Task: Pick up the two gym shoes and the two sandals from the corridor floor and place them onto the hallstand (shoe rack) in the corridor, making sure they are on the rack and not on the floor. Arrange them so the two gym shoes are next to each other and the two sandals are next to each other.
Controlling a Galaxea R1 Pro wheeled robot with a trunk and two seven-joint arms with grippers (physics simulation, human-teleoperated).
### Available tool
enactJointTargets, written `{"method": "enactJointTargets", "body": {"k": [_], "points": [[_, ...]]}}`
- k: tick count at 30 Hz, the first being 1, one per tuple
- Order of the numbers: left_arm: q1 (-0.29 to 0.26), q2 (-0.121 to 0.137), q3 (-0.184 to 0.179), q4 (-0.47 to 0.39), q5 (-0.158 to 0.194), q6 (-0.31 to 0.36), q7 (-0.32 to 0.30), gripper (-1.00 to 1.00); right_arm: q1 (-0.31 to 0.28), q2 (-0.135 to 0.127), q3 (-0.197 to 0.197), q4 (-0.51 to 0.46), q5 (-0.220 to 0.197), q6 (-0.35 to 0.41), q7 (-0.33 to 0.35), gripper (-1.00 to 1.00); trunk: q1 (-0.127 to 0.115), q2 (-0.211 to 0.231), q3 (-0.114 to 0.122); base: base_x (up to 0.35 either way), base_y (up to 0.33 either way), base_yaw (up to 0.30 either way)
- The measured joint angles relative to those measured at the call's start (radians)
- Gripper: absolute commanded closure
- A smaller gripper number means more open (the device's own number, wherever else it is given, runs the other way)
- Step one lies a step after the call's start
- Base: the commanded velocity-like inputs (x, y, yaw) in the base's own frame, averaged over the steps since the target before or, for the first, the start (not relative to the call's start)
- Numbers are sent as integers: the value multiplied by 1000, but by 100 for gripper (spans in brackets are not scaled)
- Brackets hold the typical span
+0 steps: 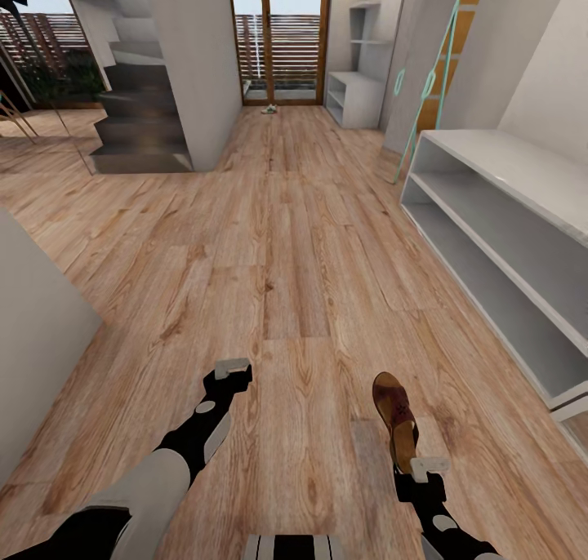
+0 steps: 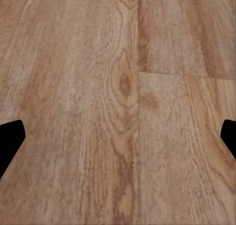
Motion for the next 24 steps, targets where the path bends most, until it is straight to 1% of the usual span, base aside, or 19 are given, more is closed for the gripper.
{"method": "enactJointTargets", "body": {"k": [14,17,24], "points": [[0,0,0,0,0,0,0,-100,0,0,0,1,0,0,0,100,0,0,0,6,0,0],[17,-7,1,17,4,-1,2,-100,0,3,1,5,0,-2,0,100,0,0,0,187,0,0],[54,-12,1,57,7,-2,3,-100,0,5,1,8,0,-3,-1,100,-1,0,0,310,0,0]]}}
